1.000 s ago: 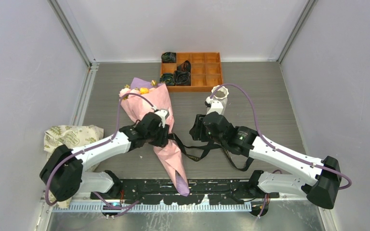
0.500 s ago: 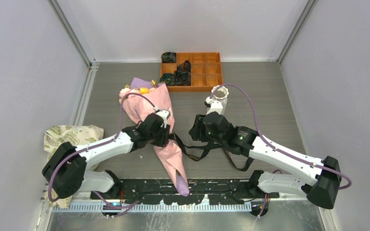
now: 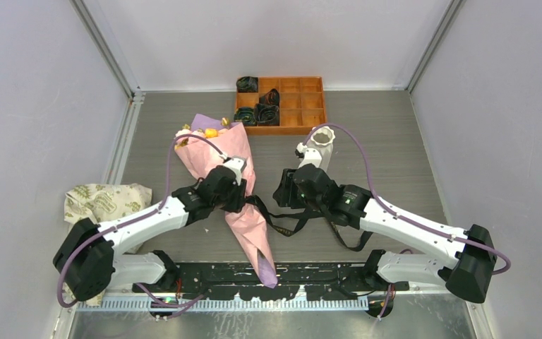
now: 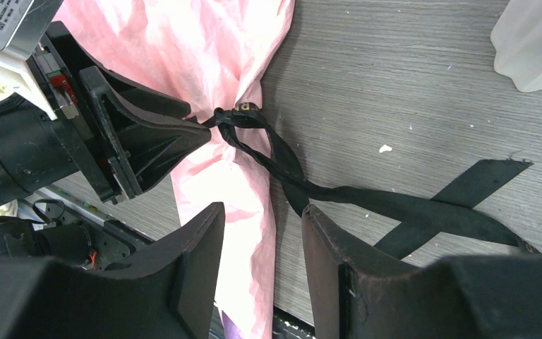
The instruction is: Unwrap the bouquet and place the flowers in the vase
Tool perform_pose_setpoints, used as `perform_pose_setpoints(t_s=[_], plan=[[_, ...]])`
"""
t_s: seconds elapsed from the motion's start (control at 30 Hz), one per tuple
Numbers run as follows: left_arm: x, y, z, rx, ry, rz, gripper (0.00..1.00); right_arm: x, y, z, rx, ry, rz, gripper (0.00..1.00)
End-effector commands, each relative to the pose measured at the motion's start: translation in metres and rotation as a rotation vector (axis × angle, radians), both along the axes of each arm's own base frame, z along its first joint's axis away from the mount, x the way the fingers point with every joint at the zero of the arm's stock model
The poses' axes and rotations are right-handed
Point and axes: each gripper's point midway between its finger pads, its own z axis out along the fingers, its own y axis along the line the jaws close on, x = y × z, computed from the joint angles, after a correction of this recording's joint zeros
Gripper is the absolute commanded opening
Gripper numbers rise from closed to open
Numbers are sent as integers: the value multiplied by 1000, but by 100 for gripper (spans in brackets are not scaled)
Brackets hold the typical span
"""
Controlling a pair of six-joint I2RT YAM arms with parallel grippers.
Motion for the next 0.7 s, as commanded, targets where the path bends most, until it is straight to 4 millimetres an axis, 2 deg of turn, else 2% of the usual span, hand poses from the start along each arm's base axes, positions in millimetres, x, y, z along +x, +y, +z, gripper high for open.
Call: perform_pose_setpoints(t_s=[0.0, 0.17, 0.3, 0.37, 0.5, 0.67], plan=[[6, -9, -5, 3, 3, -12, 39, 2, 10, 13, 57, -25, 4, 50], [1, -17, -21, 20, 44, -25, 36, 2, 8, 12, 52, -27, -1, 50], [5, -14, -23, 50, 45, 0, 22, 3, 9, 9, 46, -23, -1, 50], [11, -10, -16, 60, 24, 36, 18, 4, 11, 7, 43, -22, -2, 50], [21, 9, 15, 85, -52, 138, 16, 7, 17, -1, 24, -8, 6, 50], [15, 39, 55, 109, -96, 243, 15, 13, 38, -13, -3, 25, 44, 50]])
